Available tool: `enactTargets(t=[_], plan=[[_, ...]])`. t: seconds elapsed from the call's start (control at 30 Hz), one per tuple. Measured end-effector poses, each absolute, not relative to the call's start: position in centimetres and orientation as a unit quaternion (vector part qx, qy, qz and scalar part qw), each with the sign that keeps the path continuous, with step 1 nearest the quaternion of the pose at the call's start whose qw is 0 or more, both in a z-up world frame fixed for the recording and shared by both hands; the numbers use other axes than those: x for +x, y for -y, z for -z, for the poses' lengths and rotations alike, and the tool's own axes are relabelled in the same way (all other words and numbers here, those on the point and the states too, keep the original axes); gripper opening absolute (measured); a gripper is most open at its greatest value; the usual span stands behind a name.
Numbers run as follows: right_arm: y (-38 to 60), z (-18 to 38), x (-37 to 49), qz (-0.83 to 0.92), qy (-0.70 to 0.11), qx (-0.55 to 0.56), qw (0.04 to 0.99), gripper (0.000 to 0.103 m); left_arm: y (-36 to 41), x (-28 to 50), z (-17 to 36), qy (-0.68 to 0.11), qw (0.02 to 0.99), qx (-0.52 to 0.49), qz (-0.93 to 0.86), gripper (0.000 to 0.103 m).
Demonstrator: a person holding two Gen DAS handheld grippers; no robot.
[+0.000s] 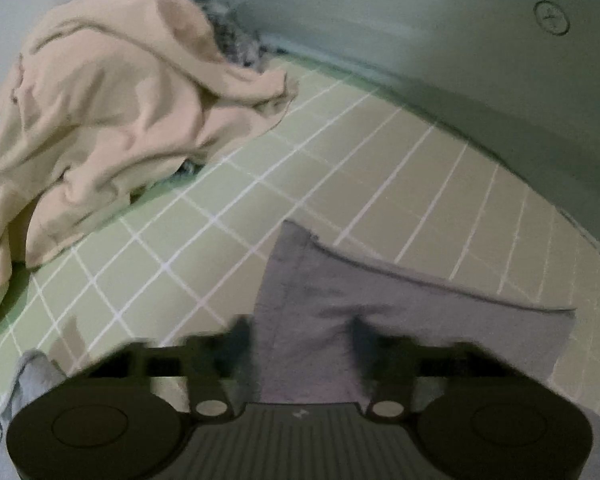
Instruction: Fold clothes
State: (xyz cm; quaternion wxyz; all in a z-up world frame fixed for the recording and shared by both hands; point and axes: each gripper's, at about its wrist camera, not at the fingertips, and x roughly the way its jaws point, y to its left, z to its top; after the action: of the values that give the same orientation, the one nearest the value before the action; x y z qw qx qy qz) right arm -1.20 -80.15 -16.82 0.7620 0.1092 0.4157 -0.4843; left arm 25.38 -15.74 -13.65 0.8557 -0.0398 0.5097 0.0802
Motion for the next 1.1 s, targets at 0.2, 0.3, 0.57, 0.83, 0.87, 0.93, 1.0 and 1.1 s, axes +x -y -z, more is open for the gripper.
enactTargets(t=[0.2,0.3,0.57,0.83,0.87,0.93,1.0,1.1], plan=[[81.7,16.8,-1.8,0.501,-0.413,0.130,0.750,0.071,13.7,24.8,11.5,-0.480,0.867,-0.032,-0.127,0.003],[82.1,16.8,-2.5,0.506,-0.411,0.140,0.745,0.072,9.8,23.0,10.0,-0.462,0.866,-0.059,-0.180,0.003],[81.2,15.9,-2.0,0.515,-0.425,0.134,0.732,0.072,5.5,18.4,10.8,-0.485,0.841,-0.115,-0.212,0.031],[74.1,11.7,1.9,0.457,-0.383,0.112,0.795,0.082,9.8,21.5,9.5,-0.460,0.873,-0.106,-0.127,0.072],[73.0,11.6,2.8,0.440,-0.382,0.113,0.805,0.083,10.6,22.3,9.6,-0.461,0.873,-0.106,-0.117,0.072],[70.7,11.6,4.7,0.408,-0.383,0.123,0.819,0.087,12.4,24.0,10.1,-0.473,0.869,-0.103,-0.101,0.078],[68.5,12.2,6.7,0.379,-0.389,0.140,0.828,0.089,14.0,25.4,10.7,-0.481,0.867,-0.094,-0.090,0.078],[65.9,13.3,9.2,0.350,-0.403,0.164,0.830,0.090,15.8,27.3,11.8,-0.494,0.862,-0.078,-0.081,0.079]])
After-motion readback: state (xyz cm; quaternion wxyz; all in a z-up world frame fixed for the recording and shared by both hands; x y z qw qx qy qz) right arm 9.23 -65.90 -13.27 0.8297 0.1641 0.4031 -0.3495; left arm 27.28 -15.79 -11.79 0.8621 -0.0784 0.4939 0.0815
